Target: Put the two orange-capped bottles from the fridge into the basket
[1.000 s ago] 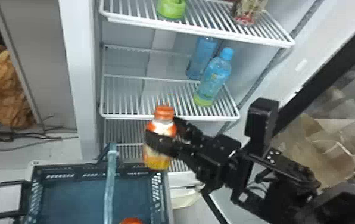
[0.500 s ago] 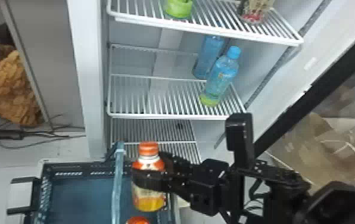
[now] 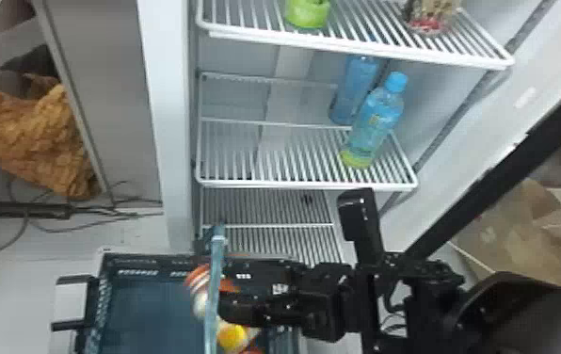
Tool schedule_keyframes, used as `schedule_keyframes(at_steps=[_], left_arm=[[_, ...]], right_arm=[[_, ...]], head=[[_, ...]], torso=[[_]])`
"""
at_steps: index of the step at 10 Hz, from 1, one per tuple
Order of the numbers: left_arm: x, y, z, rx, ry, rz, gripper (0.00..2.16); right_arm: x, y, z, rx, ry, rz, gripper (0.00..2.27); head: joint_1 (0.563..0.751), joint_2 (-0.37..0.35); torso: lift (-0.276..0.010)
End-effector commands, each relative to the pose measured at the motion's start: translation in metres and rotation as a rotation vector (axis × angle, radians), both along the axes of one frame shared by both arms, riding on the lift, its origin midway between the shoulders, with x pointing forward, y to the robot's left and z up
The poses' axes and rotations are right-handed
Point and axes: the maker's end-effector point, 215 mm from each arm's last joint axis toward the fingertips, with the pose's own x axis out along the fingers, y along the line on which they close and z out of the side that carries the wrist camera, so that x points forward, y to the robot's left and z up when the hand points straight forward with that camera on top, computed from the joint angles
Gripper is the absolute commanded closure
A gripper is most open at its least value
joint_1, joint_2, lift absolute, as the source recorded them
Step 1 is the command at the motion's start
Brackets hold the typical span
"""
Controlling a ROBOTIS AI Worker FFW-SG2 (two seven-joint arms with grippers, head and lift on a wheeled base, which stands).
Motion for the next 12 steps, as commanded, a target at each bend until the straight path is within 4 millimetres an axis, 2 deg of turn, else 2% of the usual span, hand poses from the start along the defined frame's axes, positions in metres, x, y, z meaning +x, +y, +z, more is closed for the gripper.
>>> schedule_keyframes(at_steps=[1, 4, 5, 6, 8, 9, 12], left_arm=[[0.000, 0.000, 0.000, 0.001, 0.000, 0.000, 1.20], [0.000, 0.000, 0.000, -0.001, 0.000, 0.000, 1.20], [0.001, 0.001, -0.001, 0.002, -0.001, 0.002, 1.20], [0.001, 0.000, 0.000, 0.001, -0.002, 0.002, 1.20], [0.002, 0.001, 0.001, -0.001, -0.005, 0.007, 1.20], [0.002, 0.000, 0.001, -0.002, -0.004, 0.006, 1.20], [0.002, 0.000, 0.000, 0.000, -0.005, 0.006, 1.20]], right_arm=[[0.002, -0.003, -0.001, -0.004, -0.003, -0.007, 0.07], [0.020, -0.004, 0.014, 0.013, -0.091, -0.026, 0.10], [0.027, -0.007, 0.024, 0.023, -0.142, -0.047, 0.10], [0.039, -0.013, 0.044, 0.031, -0.236, -0.088, 0.10], [0.060, -0.041, 0.104, 0.019, -0.473, -0.229, 0.10], [0.073, -0.061, 0.125, 0.029, -0.589, -0.313, 0.11], [0.085, -0.103, 0.149, 0.085, -0.822, -0.495, 0.11]], head=[[0.695, -0.229], [0.695, -0.232], [0.695, -0.229], [0.695, -0.229], [0.695, -0.248], [0.695, -0.273], [0.695, -0.342]], torso=[[-0.235], [-0.235], [-0.235], [-0.235], [-0.235], [-0.235], [-0.235]])
